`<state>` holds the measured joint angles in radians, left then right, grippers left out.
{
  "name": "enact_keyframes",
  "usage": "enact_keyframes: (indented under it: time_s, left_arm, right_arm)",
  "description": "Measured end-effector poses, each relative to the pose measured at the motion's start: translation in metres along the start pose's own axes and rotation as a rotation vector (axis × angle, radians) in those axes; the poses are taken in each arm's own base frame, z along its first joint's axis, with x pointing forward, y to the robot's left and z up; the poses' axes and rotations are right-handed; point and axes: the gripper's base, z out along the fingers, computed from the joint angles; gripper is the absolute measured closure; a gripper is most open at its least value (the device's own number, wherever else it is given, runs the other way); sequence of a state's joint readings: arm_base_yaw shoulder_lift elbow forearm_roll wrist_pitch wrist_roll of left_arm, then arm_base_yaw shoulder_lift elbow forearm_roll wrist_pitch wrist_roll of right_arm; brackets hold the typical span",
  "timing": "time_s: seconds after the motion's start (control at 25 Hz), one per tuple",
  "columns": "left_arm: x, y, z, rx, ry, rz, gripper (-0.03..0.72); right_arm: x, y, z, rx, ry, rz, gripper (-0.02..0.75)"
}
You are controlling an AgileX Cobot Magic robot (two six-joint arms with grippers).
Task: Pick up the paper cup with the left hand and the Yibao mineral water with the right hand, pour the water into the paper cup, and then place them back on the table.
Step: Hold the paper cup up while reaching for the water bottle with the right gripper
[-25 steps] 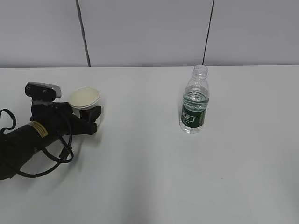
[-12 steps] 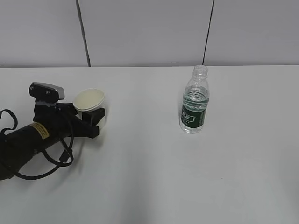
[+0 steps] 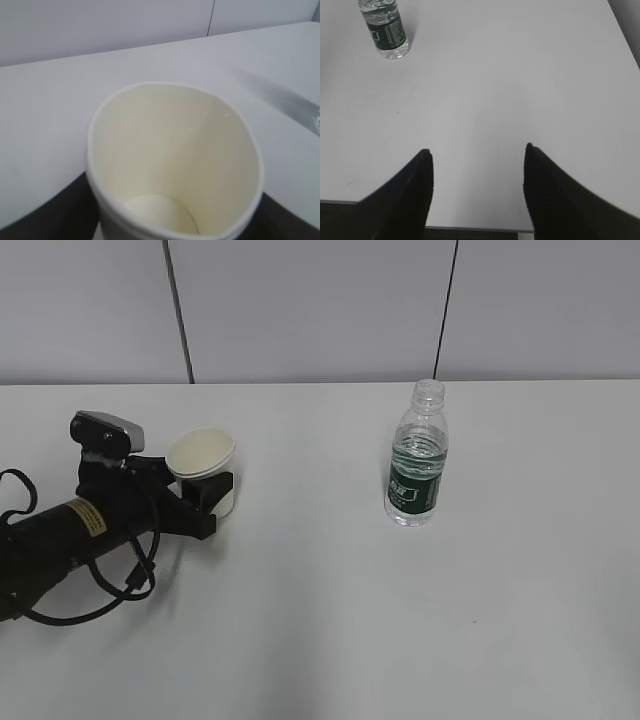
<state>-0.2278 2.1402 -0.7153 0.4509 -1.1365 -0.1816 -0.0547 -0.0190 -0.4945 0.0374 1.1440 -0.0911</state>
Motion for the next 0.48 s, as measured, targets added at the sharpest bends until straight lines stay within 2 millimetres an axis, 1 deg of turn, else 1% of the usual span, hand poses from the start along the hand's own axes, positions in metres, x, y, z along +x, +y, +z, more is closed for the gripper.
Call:
enact_keyframes:
  time_s: [0.2,0.48]
  left_arm:
    - [-0.009,-0.002,-0.001,0.017,-0.022,0.009,0.249]
    - [-0.013,-0.003,-0.002,0.029,-0.032,-0.005,0.251]
  right_arm:
    - [0.0,0.0,0.0,0.0,0.0,0.0,0.311]
    - [0.0,0.0,0.0,0.0,0.0,0.0,0.311]
